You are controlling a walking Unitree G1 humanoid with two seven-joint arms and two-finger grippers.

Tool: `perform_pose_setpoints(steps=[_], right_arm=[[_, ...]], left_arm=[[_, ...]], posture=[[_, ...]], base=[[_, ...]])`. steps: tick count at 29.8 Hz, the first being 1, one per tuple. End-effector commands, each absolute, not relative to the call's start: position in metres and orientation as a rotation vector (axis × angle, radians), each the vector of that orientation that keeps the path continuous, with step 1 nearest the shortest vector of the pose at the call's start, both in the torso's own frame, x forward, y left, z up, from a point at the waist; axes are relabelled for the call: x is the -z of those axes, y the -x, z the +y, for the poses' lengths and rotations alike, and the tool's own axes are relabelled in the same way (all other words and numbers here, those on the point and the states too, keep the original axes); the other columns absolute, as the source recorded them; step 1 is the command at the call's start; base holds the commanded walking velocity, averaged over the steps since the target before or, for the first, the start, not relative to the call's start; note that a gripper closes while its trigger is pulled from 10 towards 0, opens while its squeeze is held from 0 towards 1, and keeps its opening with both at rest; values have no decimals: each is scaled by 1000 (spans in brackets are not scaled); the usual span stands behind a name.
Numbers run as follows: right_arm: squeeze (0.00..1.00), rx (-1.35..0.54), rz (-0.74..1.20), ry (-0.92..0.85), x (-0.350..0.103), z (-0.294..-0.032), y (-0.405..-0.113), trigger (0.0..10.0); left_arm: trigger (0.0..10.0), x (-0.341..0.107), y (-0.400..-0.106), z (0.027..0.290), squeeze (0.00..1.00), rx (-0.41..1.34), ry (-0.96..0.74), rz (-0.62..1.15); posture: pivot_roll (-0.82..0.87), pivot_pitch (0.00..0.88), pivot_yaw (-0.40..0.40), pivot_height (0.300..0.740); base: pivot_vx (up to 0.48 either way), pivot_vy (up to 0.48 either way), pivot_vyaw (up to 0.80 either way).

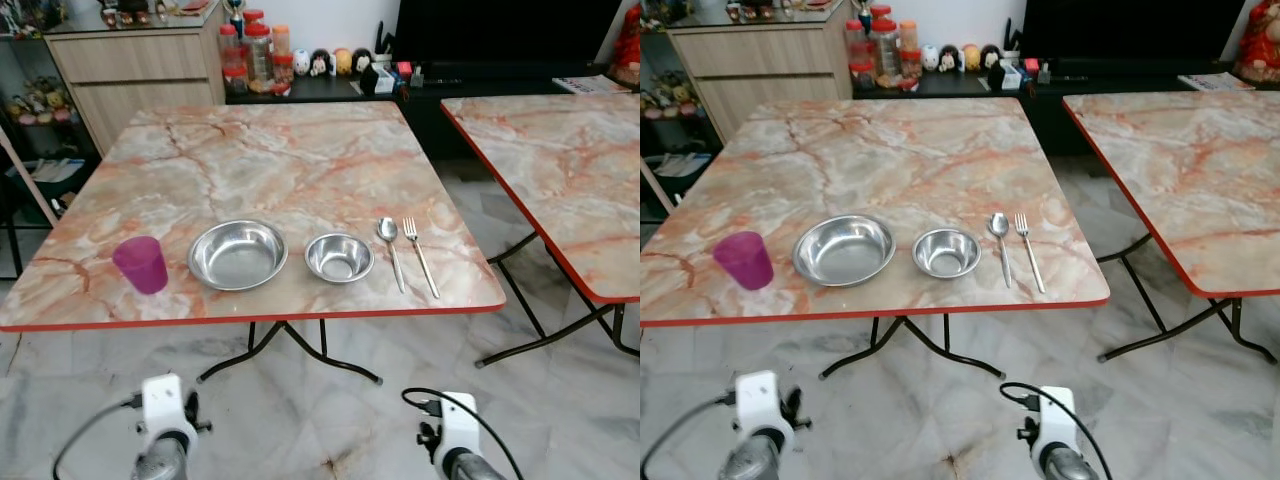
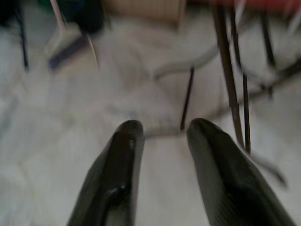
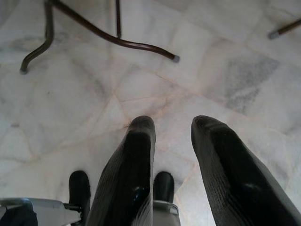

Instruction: Setting the table

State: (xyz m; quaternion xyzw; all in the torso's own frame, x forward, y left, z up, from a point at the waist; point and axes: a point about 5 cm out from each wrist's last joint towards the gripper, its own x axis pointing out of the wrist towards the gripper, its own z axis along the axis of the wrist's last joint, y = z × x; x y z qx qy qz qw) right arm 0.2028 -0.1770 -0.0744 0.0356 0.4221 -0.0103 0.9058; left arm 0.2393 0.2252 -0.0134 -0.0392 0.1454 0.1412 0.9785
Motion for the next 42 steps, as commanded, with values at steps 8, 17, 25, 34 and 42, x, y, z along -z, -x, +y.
perform_pose_setpoints(steps=[8, 17, 25, 34, 42], right_arm=[[0, 9, 871, -66, 74, -174, -204, 10000], [0, 10, 876, -62, 75, -174, -203, 10000], [0, 37, 855, -78, 72, -176, -207, 10000], [0, 61, 865, -86, 74, -180, -203, 10000], [0, 65, 869, -83, 75, -182, -201, 10000]], left_arm=[[10000, -38, -247, 207, 1000, -199, 25, 17], [10000, -91, -265, 192, 0, -128, 112, -134], [10000, -111, -285, 186, 0, -146, 177, -181], [10000, -128, -292, 183, 0, -123, 203, -217], [10000, -130, -288, 183, 0, -138, 205, -217]], posture=[[140, 0, 1, 740], [154, 0, 5, 740], [125, 0, 24, 740], [122, 0, 23, 740], [134, 0, 13, 740]], base=[[0, 0, 0], [0, 0, 0], [131, 0, 0], [323, 0, 0], [376, 0, 0]])
